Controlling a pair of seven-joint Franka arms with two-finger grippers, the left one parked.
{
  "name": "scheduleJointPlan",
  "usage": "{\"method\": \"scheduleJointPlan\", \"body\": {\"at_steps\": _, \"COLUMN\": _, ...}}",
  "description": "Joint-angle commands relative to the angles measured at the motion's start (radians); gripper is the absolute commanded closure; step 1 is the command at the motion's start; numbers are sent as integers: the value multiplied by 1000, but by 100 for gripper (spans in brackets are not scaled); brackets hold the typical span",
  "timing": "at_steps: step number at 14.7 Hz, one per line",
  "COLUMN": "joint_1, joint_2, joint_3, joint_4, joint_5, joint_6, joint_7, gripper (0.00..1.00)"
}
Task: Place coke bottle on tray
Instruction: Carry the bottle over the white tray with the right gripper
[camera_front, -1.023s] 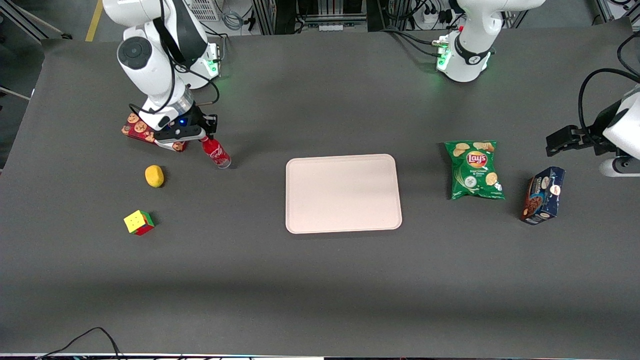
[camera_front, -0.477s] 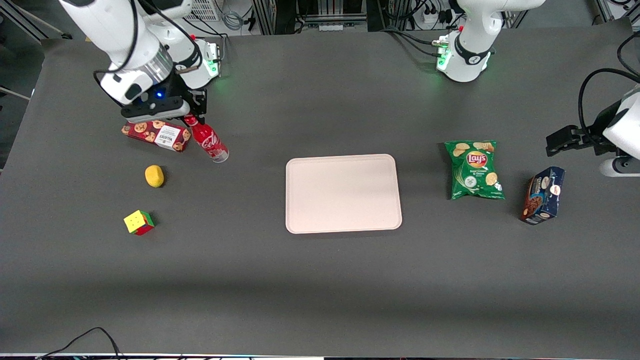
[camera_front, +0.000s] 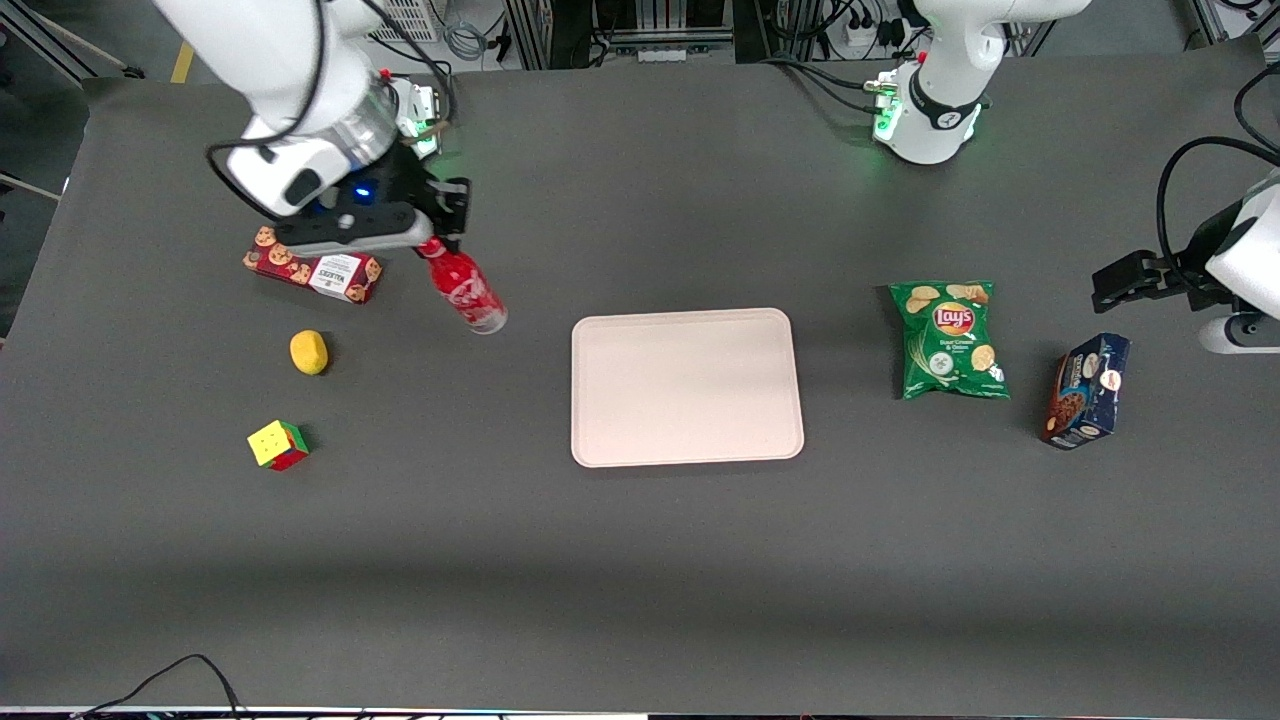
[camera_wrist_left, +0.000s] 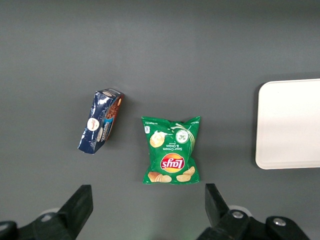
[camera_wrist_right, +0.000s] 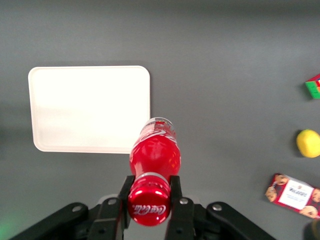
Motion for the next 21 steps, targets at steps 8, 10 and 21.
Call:
{"method": "scheduleJointPlan", "body": {"at_steps": 8, "joint_1": 192, "joint_2": 448, "joint_3": 53, "joint_4": 217, "joint_5": -203, "joint_6": 118, "joint_7": 382, "gripper": 100}}
{"method": "scheduleJointPlan", "body": {"at_steps": 10, "joint_1": 205, "joint_2": 485, "joint_3": 54, "joint_4": 209, "joint_5": -217, "joint_6": 174, "joint_7": 402, "gripper": 100}}
{"method": "scheduleJointPlan", "body": {"at_steps": 21, "joint_1": 199, "joint_2": 602, "joint_3": 48, "joint_4": 139, "joint_5": -300, "joint_6": 303, "joint_7": 431, "gripper": 100}}
